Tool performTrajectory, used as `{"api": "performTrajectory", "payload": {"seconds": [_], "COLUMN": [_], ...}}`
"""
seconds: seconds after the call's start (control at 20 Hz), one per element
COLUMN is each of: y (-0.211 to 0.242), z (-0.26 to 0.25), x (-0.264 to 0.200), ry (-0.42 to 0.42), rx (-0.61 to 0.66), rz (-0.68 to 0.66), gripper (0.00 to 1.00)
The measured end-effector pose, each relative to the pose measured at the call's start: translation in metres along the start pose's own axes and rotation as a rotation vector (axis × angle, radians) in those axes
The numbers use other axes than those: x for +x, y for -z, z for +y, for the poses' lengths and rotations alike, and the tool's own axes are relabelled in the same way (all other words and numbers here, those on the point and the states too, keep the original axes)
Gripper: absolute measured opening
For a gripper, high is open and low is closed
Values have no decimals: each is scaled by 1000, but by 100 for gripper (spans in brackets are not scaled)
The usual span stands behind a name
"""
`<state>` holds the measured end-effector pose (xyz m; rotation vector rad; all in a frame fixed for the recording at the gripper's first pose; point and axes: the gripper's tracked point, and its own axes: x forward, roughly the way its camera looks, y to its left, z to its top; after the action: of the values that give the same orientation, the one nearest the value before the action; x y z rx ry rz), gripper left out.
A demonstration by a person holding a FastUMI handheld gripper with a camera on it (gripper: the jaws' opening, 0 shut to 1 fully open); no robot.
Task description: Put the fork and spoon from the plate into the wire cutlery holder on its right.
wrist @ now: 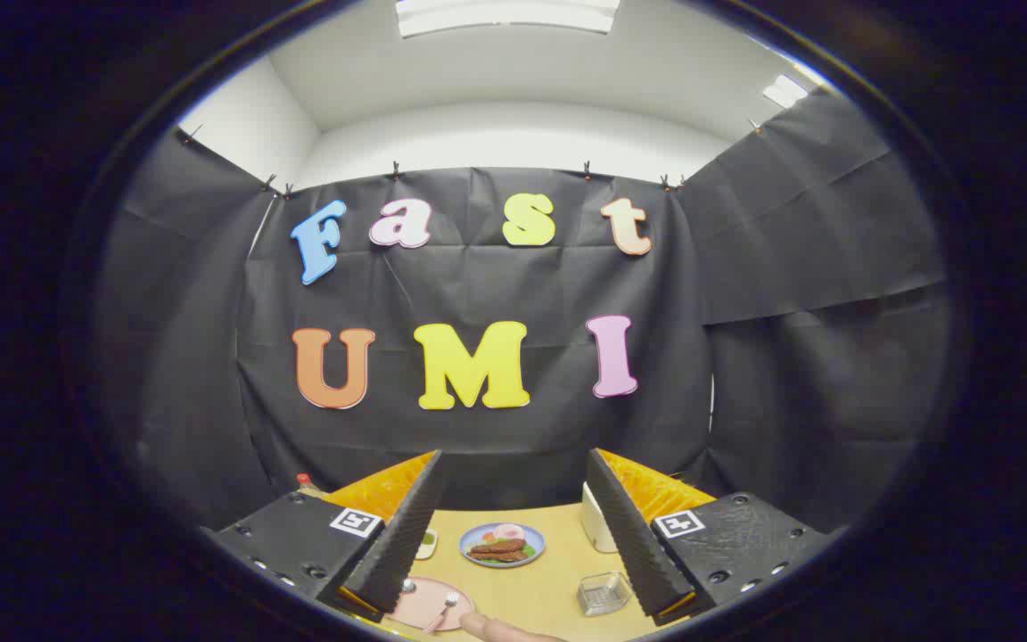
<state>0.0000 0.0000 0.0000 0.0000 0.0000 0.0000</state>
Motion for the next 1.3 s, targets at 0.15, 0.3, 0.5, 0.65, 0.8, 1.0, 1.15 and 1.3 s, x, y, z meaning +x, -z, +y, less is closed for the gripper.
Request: {"api": "performTrajectory", "payload": {"seconds": [0.15,0.3,0.5,0.65,0.8,1.0,1.15,1.3], "y": [0,7,24,39,73,140,193,248], "z": [9,17,17,10,9,26,38,56], "x": [3,8,18,26,37,53,66,74], "ry": [9,4,15,40,56,11,-7,-38], "rx": [-13,-23,-13,-4,-26,-44,-65,-78], "rz": [0,21,61,89,138,264,368,488], "gripper": [95,95,95,95,95,96,96,96]}}
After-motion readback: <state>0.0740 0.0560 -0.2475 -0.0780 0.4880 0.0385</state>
